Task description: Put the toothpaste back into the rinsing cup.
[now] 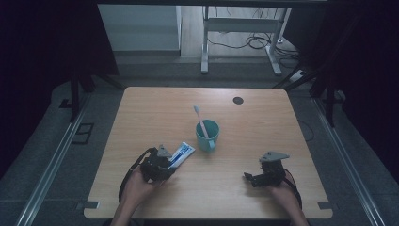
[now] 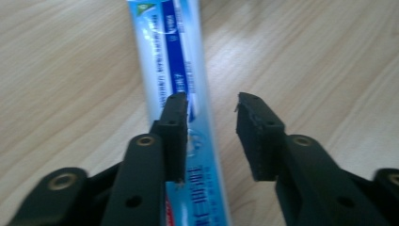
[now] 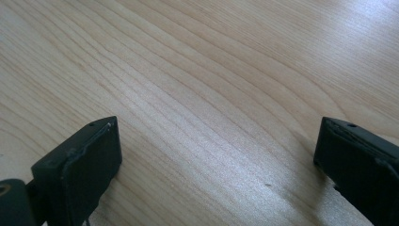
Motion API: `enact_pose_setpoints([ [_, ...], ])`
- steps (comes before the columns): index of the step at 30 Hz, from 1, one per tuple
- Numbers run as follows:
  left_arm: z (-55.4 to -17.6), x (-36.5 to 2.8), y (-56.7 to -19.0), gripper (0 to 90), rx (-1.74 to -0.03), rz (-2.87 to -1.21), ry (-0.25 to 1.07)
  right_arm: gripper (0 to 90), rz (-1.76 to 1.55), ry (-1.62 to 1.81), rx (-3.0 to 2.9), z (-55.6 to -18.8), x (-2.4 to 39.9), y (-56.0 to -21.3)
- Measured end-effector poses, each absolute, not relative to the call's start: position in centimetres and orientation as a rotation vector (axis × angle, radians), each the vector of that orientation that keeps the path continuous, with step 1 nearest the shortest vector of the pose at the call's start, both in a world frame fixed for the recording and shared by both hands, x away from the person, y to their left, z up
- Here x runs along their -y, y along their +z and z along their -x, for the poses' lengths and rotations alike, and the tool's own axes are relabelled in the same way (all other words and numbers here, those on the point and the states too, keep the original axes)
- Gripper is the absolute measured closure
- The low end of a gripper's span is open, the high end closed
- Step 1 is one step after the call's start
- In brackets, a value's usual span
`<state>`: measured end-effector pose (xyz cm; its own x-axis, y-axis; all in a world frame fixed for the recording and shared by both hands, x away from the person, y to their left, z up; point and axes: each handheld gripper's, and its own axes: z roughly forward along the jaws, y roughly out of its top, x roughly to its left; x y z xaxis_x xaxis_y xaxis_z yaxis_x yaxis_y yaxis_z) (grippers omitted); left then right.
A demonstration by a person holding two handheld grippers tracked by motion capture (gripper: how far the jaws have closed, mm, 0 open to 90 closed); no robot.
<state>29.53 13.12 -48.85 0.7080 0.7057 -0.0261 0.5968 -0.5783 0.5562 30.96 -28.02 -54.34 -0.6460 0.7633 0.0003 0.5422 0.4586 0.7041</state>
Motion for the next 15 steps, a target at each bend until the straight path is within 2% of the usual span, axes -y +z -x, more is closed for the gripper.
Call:
enact_pose_setpoints([
  [9,-31.1,-13.1,-48.8,43.8,-1.077,-2.472,0.168,1.0,-1.112,0.987,-2.397,-31.0,28.0,-54.3],
  [15,-32.2,-12.6,-48.8,39.9,-1.127,-2.540,0.121,1.0,-1.108,0.985,-2.397,-31.0,28.0,-54.3],
])
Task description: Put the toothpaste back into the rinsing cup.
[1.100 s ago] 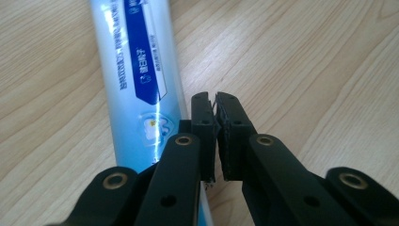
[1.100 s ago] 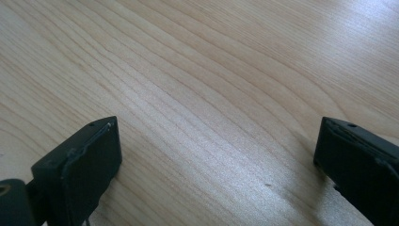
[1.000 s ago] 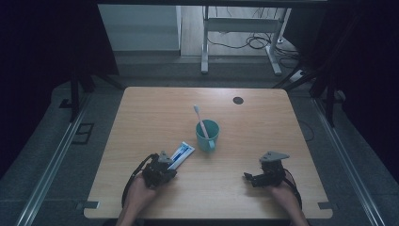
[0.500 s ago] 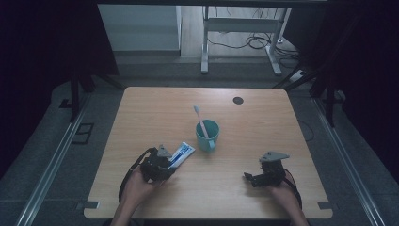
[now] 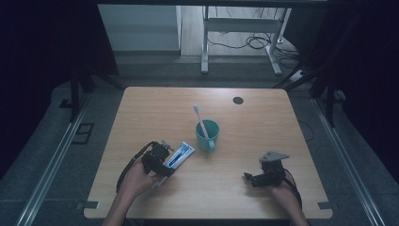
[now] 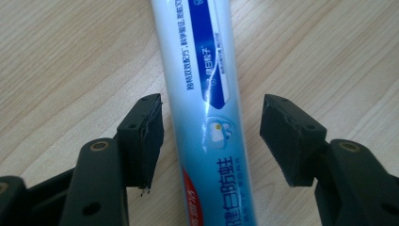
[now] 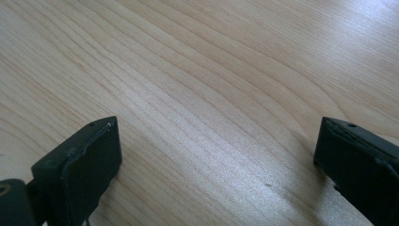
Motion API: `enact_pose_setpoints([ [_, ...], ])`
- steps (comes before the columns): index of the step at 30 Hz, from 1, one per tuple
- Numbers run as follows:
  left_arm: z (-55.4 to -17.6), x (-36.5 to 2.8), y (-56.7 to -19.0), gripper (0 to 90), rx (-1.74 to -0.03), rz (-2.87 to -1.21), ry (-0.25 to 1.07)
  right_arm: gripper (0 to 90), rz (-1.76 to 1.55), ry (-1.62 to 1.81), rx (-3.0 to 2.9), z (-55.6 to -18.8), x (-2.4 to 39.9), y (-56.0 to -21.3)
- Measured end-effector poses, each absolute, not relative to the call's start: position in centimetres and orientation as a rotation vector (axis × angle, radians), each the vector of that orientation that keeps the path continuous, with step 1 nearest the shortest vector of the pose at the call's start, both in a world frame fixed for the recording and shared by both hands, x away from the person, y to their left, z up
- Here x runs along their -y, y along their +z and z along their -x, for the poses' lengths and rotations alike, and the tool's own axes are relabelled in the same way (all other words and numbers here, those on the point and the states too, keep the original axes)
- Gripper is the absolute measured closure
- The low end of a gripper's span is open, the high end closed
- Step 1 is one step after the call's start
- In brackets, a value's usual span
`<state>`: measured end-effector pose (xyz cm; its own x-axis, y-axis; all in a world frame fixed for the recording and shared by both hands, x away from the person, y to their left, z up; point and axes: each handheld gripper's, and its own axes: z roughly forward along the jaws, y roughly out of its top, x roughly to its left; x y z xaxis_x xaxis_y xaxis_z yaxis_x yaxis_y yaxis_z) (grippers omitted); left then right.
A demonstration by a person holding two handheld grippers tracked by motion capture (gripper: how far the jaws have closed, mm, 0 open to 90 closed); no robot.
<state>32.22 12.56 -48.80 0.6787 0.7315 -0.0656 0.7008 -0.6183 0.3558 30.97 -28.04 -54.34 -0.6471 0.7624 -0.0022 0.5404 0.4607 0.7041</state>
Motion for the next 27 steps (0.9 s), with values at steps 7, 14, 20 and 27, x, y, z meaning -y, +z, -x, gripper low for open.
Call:
enact_pose_setpoints([
  [7,-33.5,-11.6,-49.3,37.9,-1.174,-2.643,0.071,1.0,-1.113,0.985,-2.397,-30.9,28.0,-54.3],
  [14,-34.6,-10.9,-49.6,38.0,-1.220,-2.703,0.012,1.0,-1.113,0.985,-2.397,-30.9,28.0,-54.3],
  [20,-35.2,-10.2,-50.2,40.9,-1.231,-2.759,-0.031,1.0,-1.113,0.984,-2.397,-30.9,28.0,-54.3],
  [27,-35.6,-9.6,-50.1,49.0,-1.240,-2.802,-0.045,1.0,-1.113,0.985,-2.397,-30.9,28.0,-54.3],
])
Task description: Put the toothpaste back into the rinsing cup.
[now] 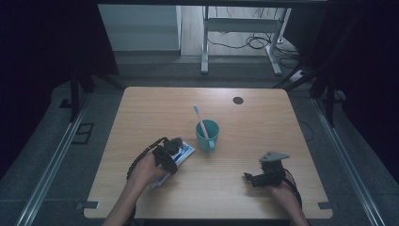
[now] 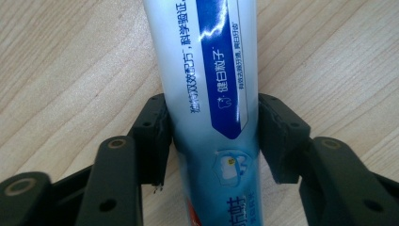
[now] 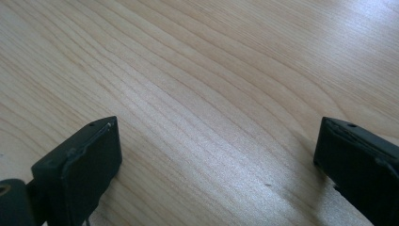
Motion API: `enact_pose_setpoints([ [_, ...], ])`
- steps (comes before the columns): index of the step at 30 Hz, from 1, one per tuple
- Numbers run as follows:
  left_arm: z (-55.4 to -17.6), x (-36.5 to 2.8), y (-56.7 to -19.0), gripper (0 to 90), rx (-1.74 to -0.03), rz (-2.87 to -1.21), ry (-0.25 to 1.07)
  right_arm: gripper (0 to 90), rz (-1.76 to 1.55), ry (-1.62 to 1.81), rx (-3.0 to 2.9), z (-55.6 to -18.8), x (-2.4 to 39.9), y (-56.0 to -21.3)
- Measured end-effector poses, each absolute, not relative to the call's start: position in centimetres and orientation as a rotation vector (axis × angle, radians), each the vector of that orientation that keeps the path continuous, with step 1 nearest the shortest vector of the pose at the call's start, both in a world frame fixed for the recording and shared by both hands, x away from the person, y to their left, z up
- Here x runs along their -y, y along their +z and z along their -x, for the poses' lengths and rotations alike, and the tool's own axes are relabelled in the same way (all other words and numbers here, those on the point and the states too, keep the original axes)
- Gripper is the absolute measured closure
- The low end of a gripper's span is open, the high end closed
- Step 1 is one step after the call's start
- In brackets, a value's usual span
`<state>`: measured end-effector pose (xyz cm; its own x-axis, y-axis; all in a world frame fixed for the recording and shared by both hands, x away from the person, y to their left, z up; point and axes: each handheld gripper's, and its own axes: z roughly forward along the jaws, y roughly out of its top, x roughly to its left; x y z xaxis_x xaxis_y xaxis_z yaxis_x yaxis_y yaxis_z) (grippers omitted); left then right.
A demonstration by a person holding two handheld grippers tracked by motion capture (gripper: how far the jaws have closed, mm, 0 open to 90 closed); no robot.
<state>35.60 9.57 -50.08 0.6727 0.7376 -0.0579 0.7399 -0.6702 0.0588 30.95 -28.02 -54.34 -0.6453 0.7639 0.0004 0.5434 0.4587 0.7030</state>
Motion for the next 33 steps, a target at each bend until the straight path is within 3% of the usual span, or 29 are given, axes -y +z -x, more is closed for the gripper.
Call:
enact_pose_setpoints([
  [10,-35.5,-9.6,-49.3,68.5,-1.201,-2.808,-0.030,1.0,-1.113,0.985,-2.397,-30.9,28.0,-54.3],
  [33,-34.0,-12.2,-47.4,71.5,-1.086,-2.586,0.023,1.0,-1.113,0.985,-2.398,-30.9,28.0,-54.3],
])
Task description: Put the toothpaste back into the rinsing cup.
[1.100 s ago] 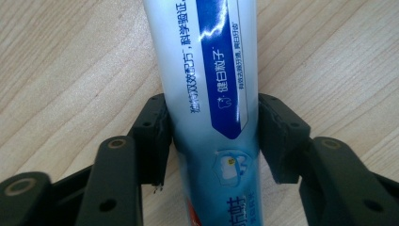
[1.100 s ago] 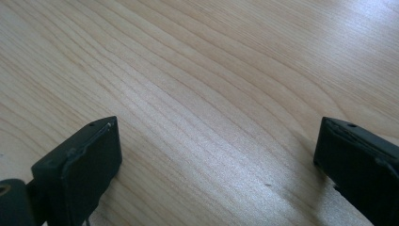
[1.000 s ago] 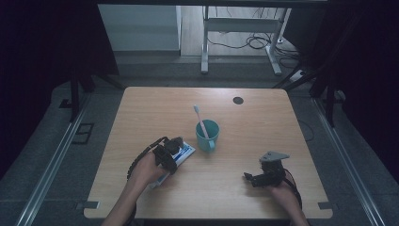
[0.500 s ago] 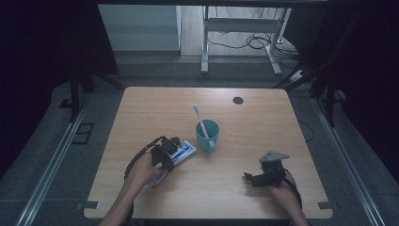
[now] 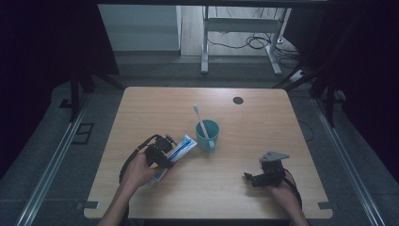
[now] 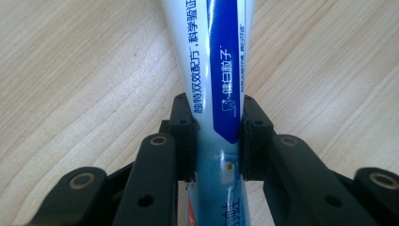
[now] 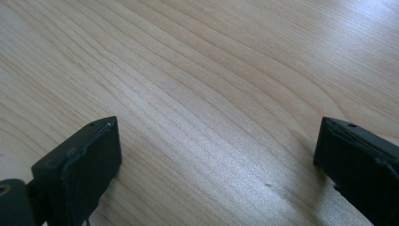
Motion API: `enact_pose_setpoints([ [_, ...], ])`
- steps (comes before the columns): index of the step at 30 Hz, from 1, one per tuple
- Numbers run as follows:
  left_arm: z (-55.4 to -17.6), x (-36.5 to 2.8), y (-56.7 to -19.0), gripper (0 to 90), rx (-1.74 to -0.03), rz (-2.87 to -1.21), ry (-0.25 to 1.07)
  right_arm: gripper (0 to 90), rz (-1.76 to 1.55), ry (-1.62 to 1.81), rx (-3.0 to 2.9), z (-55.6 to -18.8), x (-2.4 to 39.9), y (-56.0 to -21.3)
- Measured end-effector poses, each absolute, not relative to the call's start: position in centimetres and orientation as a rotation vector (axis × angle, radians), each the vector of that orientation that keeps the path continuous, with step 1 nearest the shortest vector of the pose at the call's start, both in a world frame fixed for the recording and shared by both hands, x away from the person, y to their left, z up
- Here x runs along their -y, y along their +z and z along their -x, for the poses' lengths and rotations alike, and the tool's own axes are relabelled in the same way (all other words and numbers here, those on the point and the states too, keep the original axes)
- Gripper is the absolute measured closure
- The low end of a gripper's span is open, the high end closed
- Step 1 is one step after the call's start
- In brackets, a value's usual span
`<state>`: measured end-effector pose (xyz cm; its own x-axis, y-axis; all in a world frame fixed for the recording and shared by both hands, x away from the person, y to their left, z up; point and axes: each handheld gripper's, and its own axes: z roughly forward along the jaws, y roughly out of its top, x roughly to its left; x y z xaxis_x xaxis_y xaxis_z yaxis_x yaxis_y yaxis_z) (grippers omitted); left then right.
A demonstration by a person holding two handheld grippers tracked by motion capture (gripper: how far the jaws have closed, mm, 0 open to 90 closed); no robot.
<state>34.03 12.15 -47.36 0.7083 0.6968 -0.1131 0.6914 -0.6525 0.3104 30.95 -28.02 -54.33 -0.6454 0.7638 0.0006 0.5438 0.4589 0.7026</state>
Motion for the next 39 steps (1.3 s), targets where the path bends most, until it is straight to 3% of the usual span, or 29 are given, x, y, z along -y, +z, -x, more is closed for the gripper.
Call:
enact_pose_setpoints([
  [11,-33.0,-13.2,-46.4,71.5,-1.031,-2.486,0.128,1.0,-1.113,0.985,-2.398,-30.9,28.0,-54.3],
  [39,-31.7,-13.5,-42.7,71.5,-0.909,-2.209,0.247,1.1,-1.110,0.985,-2.398,-31.0,28.0,-54.3],
])
